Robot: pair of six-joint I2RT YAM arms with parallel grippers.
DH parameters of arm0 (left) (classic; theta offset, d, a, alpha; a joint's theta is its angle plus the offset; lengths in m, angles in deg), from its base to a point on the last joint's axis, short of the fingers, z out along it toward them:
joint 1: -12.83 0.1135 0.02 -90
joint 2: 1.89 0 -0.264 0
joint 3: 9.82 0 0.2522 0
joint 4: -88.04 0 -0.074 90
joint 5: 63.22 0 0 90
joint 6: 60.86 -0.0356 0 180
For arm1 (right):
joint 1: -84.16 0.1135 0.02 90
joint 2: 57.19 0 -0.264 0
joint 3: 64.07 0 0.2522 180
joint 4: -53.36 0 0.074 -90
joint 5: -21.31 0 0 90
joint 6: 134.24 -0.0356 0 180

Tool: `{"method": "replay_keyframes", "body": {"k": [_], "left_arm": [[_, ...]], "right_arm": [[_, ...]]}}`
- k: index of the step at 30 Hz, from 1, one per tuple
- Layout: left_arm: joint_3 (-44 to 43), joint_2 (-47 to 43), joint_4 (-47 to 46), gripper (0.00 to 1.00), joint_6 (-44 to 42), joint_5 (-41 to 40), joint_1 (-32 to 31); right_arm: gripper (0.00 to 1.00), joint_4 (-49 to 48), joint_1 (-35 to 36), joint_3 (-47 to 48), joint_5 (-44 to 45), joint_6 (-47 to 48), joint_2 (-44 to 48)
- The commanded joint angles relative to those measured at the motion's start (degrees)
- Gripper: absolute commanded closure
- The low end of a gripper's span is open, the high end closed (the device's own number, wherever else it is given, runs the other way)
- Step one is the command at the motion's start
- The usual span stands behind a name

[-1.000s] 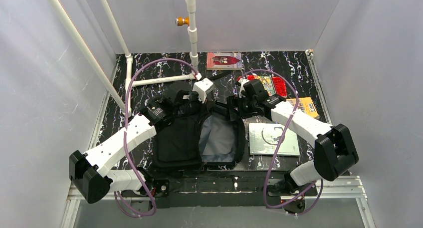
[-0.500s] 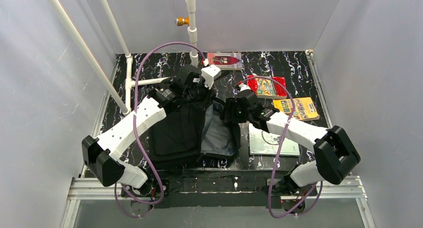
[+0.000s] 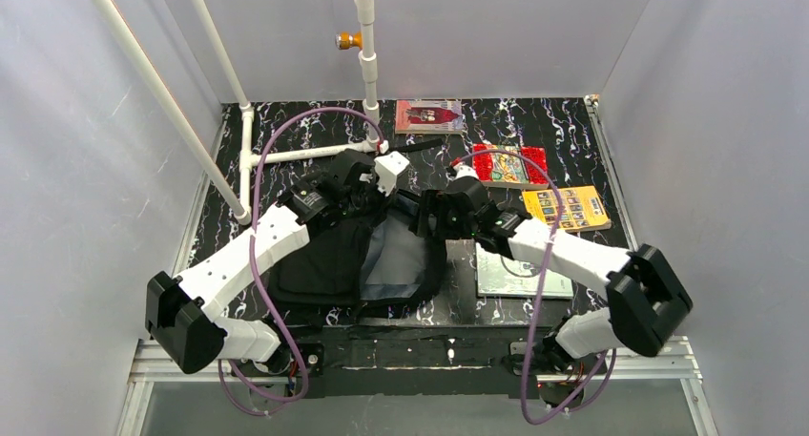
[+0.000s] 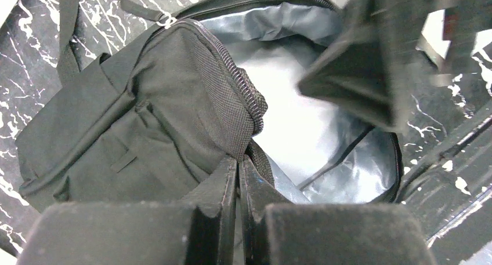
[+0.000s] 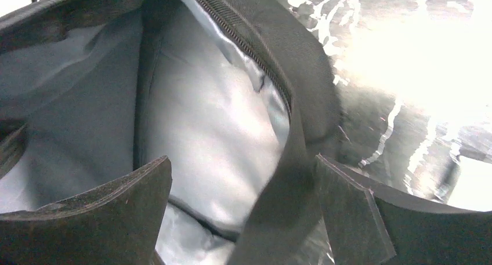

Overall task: Pack the student bag
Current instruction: Unzip the student bag at the center of the board, then move the book to the center of the board.

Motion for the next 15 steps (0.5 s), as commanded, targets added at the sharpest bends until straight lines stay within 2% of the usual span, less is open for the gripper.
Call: {"method": "replay_keyframes", "body": {"k": [1,4,7,8,9,12,15], "left_arm": [[2.49,-2.92,-5.63,1.00,0.20,-3.57,0.77],[3.44,-1.88,-6.74,1.00,1.57,-4.78,1.39],[4.44,-0.70,-6.76,1.00,3.79,-5.73,1.53],[4.66,-0.43,-6.59,0.97,4.06,-4.48,1.56],[4.66,-0.49,-6.44,0.91,5.39,-3.23,1.62],[5.24,-1.09,-7.84,0.63,7.03,2.38,1.58],[4.99,-1.11,-9.00,0.49,9.09,7.27,1.61]], "right_arm": [[0.02,11.29,-1.30,2.96,4.89,5.43,9.90],[0.02,21.35,-2.82,5.34,10.34,8.99,15.65],[0.02,30.43,-6.21,5.19,16.76,9.03,20.98],[0.02,32.36,-8.30,4.62,18.32,8.15,22.26],[0.02,33.83,-10.73,3.87,18.96,7.01,23.41],[0.02,35.10,-19.95,0.96,16.92,5.46,25.80],[0.02,36.61,-31.26,-0.78,13.45,5.00,26.68]]}}
